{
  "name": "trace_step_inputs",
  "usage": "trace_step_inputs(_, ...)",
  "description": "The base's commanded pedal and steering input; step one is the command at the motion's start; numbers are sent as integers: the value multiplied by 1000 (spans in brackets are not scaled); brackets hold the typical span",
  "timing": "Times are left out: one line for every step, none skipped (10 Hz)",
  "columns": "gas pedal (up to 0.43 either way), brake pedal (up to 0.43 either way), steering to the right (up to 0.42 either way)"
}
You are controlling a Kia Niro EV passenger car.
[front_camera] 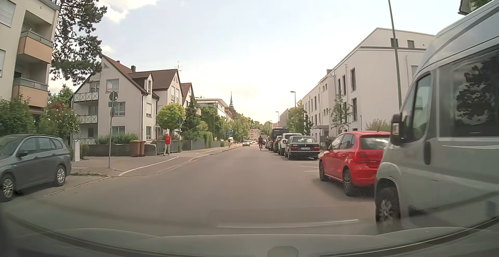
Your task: Follow the waypoints while adhering to traffic rules and regulations
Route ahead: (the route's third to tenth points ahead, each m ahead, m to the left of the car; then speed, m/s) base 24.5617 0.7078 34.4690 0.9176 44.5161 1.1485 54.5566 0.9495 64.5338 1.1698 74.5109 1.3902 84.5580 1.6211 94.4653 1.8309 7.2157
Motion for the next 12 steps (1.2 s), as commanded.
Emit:
trace_step_inputs(197,0,-10)
trace_step_inputs(197,0,-9)
trace_step_inputs(197,0,-9)
trace_step_inputs(197,0,-5)
trace_step_inputs(197,0,-4)
trace_step_inputs(197,0,-4)
trace_step_inputs(197,0,-4)
trace_step_inputs(177,0,-4)
trace_step_inputs(110,0,-4)
trace_step_inputs(98,0,-4)
trace_step_inputs(98,0,-6)
trace_step_inputs(79,0,-8)
